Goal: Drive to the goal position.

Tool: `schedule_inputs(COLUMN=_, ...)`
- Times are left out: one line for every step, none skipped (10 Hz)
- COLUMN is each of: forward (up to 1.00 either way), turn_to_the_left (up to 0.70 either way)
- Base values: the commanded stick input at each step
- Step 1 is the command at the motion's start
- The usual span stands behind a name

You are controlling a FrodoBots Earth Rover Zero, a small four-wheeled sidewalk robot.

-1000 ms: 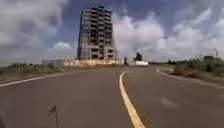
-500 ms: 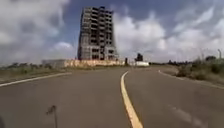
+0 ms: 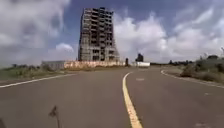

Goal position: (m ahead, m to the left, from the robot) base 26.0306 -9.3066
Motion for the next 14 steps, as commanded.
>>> schedule_inputs(forward=1.0, turn_to_the_left=0.0)
schedule_inputs(forward=1.0, turn_to_the_left=0.0)
schedule_inputs(forward=1.0, turn_to_the_left=0.0)
schedule_inputs(forward=1.0, turn_to_the_left=0.0)
schedule_inputs(forward=1.0, turn_to_the_left=0.0)
schedule_inputs(forward=1.0, turn_to_the_left=0.0)
schedule_inputs(forward=1.0, turn_to_the_left=0.0)
schedule_inputs(forward=1.0, turn_to_the_left=0.0)
schedule_inputs(forward=1.0, turn_to_the_left=0.0)
schedule_inputs(forward=1.0, turn_to_the_left=0.0)
schedule_inputs(forward=1.0, turn_to_the_left=0.0)
schedule_inputs(forward=1.0, turn_to_the_left=0.0)
schedule_inputs(forward=1.0, turn_to_the_left=0.0)
schedule_inputs(forward=1.0, turn_to_the_left=0.0)
